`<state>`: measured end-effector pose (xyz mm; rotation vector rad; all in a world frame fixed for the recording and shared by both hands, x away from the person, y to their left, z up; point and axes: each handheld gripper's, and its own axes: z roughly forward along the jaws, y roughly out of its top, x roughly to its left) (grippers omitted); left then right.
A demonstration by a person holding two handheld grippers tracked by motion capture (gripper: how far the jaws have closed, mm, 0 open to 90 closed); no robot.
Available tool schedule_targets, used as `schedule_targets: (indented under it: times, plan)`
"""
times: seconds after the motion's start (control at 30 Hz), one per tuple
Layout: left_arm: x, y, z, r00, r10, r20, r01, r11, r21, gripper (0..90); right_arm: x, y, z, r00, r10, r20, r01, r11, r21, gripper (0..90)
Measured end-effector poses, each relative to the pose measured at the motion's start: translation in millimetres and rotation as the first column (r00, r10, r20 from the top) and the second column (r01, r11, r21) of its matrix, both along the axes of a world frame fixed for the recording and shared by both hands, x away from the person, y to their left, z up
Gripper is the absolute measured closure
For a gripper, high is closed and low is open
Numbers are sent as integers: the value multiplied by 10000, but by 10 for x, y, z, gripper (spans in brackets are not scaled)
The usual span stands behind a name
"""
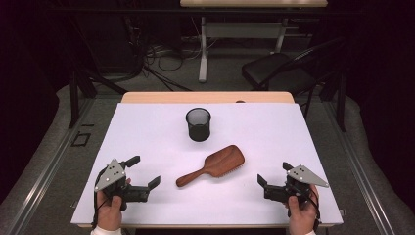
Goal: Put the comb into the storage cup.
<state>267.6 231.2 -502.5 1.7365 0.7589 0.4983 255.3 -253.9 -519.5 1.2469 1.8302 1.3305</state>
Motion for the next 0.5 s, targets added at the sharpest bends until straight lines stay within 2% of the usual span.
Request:
schedule_targets:
  times: [0.23, 0.5]
  plan:
    - [25, -13, -9, 10000, -73, -34, 73, 9999, -136, 3, -16, -7, -6, 10000, 45, -64, -45, 10000, 65, 0]
    - [9, -38, -15, 9999, -101, -42, 101, 9999, -15, 3, 60, 95, -12, 9997, 229, -76, -229, 9997, 19, 0]
